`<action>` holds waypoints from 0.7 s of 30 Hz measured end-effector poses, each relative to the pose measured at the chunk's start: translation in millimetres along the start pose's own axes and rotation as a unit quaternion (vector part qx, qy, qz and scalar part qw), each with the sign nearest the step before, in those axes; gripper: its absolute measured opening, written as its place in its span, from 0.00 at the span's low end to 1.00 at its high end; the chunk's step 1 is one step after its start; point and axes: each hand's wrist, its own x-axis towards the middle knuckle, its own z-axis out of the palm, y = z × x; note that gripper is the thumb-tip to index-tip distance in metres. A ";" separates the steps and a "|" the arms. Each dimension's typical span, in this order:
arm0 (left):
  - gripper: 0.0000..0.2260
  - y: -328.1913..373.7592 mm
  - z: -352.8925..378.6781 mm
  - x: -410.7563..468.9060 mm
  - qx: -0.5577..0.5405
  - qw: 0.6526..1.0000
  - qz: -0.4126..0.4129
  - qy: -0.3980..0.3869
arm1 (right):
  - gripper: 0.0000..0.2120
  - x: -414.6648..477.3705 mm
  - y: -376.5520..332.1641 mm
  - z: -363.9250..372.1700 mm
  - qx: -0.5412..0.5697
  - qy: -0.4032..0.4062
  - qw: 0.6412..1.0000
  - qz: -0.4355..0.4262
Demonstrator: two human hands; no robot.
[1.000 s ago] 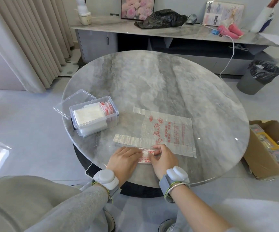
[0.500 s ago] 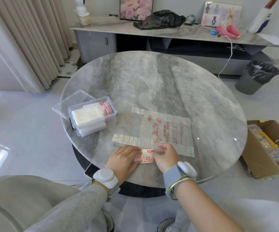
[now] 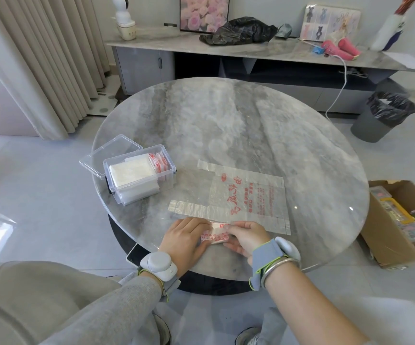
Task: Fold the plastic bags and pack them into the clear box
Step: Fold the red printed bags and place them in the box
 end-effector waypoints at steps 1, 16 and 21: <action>0.12 0.1 0.1 0.1 0.001 1.000 0.002 0.003 | 0.14 -0.9 1.9 0.9 -0.026 0.001 1.000 -0.007; 0.16 -0.2 -32.3 16.8 -0.120 0.972 -0.203 -0.005 | 0.12 -5.3 11.5 7.1 -0.239 0.042 0.940 -0.240; 0.18 13.2 -62.8 39.0 -0.457 0.740 -0.490 -0.063 | 0.14 -10.3 1.5 11.3 -0.060 -0.019 0.972 -0.228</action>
